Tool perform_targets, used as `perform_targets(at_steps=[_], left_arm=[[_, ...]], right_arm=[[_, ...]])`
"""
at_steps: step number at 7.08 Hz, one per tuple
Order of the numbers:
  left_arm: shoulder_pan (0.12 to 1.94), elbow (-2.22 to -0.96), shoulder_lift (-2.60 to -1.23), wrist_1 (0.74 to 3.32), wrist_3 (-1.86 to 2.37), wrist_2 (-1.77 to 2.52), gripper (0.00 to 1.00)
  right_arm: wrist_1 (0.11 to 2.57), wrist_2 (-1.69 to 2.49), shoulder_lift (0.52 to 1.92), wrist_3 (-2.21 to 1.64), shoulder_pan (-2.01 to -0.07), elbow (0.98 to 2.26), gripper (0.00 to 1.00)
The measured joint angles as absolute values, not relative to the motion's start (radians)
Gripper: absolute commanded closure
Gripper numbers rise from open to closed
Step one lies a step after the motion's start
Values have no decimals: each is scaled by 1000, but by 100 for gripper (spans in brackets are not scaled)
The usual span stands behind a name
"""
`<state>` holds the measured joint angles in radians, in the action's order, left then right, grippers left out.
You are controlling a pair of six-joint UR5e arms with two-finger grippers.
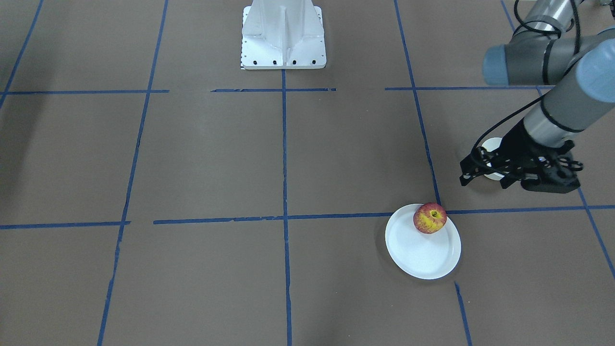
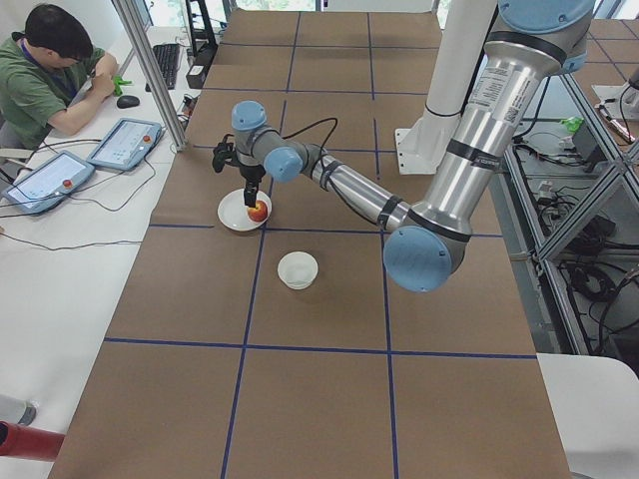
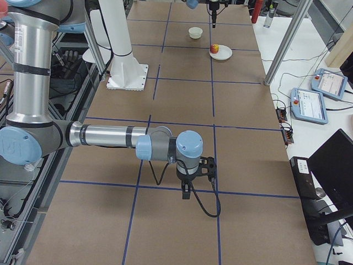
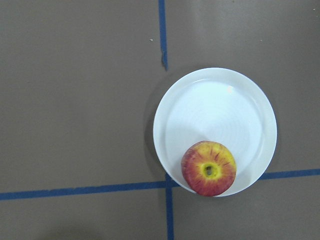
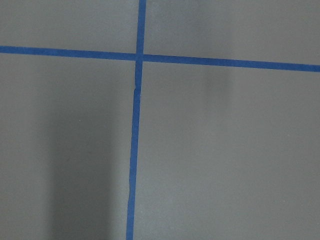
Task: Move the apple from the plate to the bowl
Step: 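Reach the left gripper over the apple on the white plate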
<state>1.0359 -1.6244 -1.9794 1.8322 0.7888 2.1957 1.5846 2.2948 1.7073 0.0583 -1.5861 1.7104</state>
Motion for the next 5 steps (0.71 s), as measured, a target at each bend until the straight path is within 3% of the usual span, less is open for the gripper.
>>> perform_targets(at_steps=[5], left_arm=[[909,-1330,-2087,2079,877,2052,0]], right_arm=[[1585,2295,1707,58,-1586,1710,0]])
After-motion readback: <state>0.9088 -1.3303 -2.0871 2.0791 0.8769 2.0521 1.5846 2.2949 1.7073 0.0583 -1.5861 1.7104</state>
